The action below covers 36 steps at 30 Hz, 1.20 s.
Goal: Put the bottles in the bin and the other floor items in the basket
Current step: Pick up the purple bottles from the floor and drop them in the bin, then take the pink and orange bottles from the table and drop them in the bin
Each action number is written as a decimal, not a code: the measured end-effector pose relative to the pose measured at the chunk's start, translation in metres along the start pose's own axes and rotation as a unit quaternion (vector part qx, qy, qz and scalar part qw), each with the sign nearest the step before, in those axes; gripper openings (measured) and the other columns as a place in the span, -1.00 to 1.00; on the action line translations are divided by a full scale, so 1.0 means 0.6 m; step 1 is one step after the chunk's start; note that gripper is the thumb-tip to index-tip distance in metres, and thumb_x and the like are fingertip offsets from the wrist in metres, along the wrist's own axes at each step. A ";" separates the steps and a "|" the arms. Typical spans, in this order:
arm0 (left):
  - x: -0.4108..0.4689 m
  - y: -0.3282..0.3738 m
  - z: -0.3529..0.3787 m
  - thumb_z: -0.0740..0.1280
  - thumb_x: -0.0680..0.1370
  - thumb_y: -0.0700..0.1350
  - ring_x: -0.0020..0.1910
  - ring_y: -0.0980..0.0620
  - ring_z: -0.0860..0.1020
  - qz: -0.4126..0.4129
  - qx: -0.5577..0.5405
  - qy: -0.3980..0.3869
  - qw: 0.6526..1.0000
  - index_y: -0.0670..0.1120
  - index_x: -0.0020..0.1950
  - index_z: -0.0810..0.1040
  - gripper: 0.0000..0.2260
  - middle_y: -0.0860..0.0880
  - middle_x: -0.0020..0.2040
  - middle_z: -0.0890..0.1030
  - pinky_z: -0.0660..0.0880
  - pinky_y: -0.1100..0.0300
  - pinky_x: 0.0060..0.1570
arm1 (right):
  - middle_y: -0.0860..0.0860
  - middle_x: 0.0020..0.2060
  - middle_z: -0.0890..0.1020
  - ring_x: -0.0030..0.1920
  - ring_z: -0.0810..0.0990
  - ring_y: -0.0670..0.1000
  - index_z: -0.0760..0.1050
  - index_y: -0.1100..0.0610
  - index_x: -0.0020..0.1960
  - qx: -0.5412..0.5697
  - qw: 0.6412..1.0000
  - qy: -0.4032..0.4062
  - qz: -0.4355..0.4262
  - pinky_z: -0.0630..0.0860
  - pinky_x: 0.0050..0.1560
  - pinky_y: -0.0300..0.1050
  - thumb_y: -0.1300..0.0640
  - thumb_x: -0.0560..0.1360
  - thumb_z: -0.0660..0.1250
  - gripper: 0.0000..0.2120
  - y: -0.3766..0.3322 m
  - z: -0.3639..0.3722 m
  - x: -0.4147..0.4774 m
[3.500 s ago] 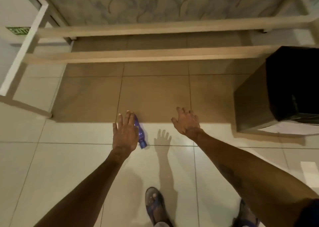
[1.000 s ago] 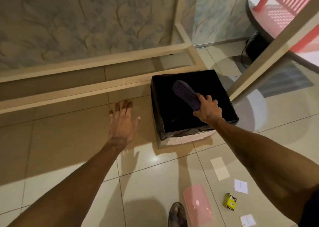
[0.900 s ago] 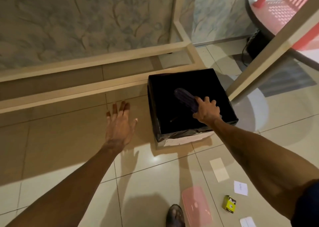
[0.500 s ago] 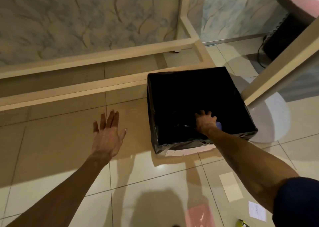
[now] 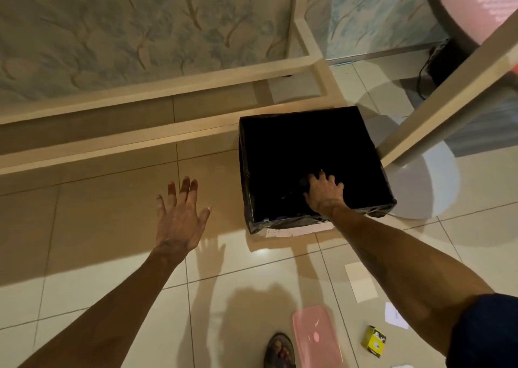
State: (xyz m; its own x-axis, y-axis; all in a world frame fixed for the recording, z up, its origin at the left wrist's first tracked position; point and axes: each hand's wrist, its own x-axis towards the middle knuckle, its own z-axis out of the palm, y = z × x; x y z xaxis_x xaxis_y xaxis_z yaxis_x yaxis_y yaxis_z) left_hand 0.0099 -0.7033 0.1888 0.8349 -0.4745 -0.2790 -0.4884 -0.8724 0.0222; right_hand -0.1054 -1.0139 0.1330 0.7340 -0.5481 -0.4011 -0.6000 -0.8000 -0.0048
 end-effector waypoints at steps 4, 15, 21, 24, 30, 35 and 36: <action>-0.024 0.011 -0.053 0.00 0.65 0.21 0.61 -0.18 -0.14 0.016 -0.014 0.015 1.000 -0.06 0.63 -0.11 -0.35 -0.04 0.64 -0.09 -0.07 -0.21 0.56 | 0.15 0.42 0.34 0.43 0.29 0.27 0.22 0.08 0.51 0.032 0.999 0.006 -0.014 0.31 0.36 0.24 -0.05 0.62 0.21 -0.48 -0.021 -0.065 -0.051; -0.100 -0.035 -0.165 0.02 0.64 0.25 0.62 -0.14 -0.08 0.049 -0.018 0.036 0.998 -0.04 0.63 -0.08 -0.34 -0.04 0.64 -0.05 -0.06 -0.16 0.57 | 0.15 0.44 0.30 0.44 0.28 0.26 0.24 0.10 0.50 0.051 0.999 0.015 0.009 0.27 0.41 0.27 -0.06 0.64 0.16 -0.51 -0.114 -0.196 -0.203; -0.148 -0.095 -0.227 0.03 0.62 0.27 0.62 -0.11 -0.13 0.067 -0.024 0.051 0.996 -0.04 0.64 -0.08 -0.31 -0.02 0.64 -0.06 -0.10 -0.14 0.57 | 0.13 0.43 0.31 0.42 0.30 0.24 0.27 0.08 0.48 0.063 0.997 0.030 0.018 0.29 0.38 0.28 -0.10 0.62 0.17 -0.50 -0.167 -0.251 -0.285; -0.176 -0.119 -0.271 0.04 0.62 0.28 0.62 -0.11 -0.12 0.072 -0.026 0.044 0.996 -0.03 0.64 -0.07 -0.31 -0.01 0.64 -0.07 -0.08 -0.15 0.58 | 0.13 0.43 0.32 0.42 0.30 0.24 0.29 0.08 0.47 0.073 0.996 0.041 0.023 0.30 0.36 0.28 -0.11 0.61 0.17 -0.51 -0.196 -0.291 -0.331; -0.247 -0.158 -0.390 0.09 0.65 0.18 0.61 -0.08 0.08 0.136 -0.032 0.076 0.987 -0.07 0.61 0.12 -0.41 -0.06 0.61 0.18 0.08 -0.05 0.57 | 0.13 0.40 0.36 0.40 0.33 0.24 0.32 0.08 0.45 0.069 0.995 0.078 0.013 0.32 0.33 0.25 -0.13 0.60 0.17 -0.51 -0.250 -0.392 -0.435; -0.307 -0.181 -0.513 0.11 0.66 0.14 0.56 -0.03 0.21 0.183 -0.026 0.118 0.976 -0.03 0.57 0.24 -0.49 -0.04 0.54 0.33 0.15 0.06 0.56 | 0.13 0.39 0.37 0.39 0.34 0.25 0.35 0.09 0.43 0.064 0.993 0.098 -0.003 0.32 0.33 0.26 -0.15 0.60 0.15 -0.51 -0.283 -0.517 -0.513; -0.317 -0.186 -0.541 0.11 0.66 0.14 0.54 -0.02 0.25 0.190 -0.027 0.127 0.973 -0.03 0.56 0.26 -0.51 -0.04 0.52 0.36 0.18 0.07 0.53 | 0.13 0.39 0.38 0.39 0.35 0.24 0.35 0.10 0.43 0.064 0.992 0.104 -0.006 0.33 0.33 0.26 -0.15 0.60 0.15 -0.51 -0.288 -0.546 -0.528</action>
State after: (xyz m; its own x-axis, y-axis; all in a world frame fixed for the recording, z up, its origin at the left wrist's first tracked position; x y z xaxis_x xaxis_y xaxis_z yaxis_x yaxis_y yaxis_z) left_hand -0.0121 -0.5541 0.5509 0.6358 -0.7719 0.0050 -0.7657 -0.6298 0.1305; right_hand -0.1301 -0.7820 0.5609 0.7827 -0.5886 -0.2024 -0.6172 -0.7760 -0.1300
